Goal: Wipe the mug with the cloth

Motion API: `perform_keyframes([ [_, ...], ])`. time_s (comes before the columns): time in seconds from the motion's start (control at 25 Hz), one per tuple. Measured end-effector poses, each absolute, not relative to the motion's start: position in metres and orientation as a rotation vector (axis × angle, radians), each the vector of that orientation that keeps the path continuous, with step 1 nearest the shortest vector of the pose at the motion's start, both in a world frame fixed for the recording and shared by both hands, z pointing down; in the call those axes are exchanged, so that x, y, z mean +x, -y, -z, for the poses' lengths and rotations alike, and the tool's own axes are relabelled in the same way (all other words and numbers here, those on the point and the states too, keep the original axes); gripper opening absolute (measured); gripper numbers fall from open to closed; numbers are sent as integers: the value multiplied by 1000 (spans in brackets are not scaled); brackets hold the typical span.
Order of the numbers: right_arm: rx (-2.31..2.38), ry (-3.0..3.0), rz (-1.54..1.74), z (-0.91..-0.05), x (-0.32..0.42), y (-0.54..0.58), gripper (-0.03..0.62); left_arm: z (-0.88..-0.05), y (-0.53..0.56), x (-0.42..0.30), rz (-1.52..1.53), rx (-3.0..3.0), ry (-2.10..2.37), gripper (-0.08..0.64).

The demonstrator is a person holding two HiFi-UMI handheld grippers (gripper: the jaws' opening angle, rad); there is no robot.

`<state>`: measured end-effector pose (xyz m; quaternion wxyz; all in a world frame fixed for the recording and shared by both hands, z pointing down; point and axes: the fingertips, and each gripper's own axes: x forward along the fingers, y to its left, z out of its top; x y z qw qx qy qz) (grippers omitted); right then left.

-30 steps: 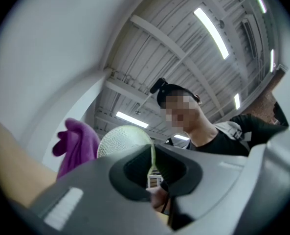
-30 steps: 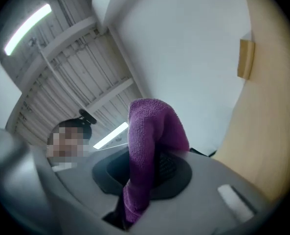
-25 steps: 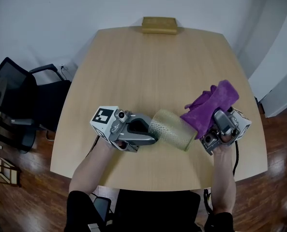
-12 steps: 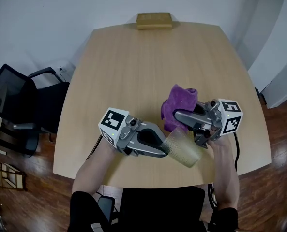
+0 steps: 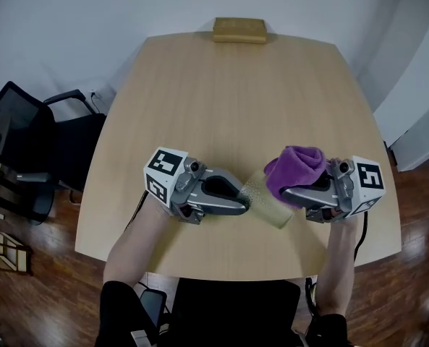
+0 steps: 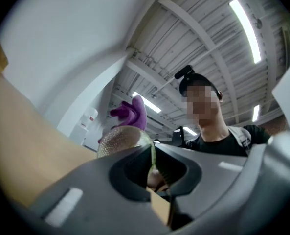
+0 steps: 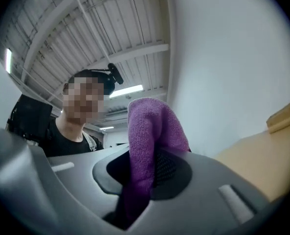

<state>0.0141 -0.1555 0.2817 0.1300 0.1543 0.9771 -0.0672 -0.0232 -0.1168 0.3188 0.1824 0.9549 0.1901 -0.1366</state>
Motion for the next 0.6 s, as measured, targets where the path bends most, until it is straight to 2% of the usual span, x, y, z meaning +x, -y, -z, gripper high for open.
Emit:
perform_keyframes([
  [0.28, 282, -2993, 265, -315, -22, 174, 54, -341, 87, 9, 174, 2648, -656, 55],
  [0.52, -38, -2699, 213, -258, 57, 218, 54, -322, 159, -23, 409, 2726, -226, 43],
  [0.6, -66, -2721, 173, -258, 57, 218, 54, -323, 173, -32, 409, 2746, -112, 43],
])
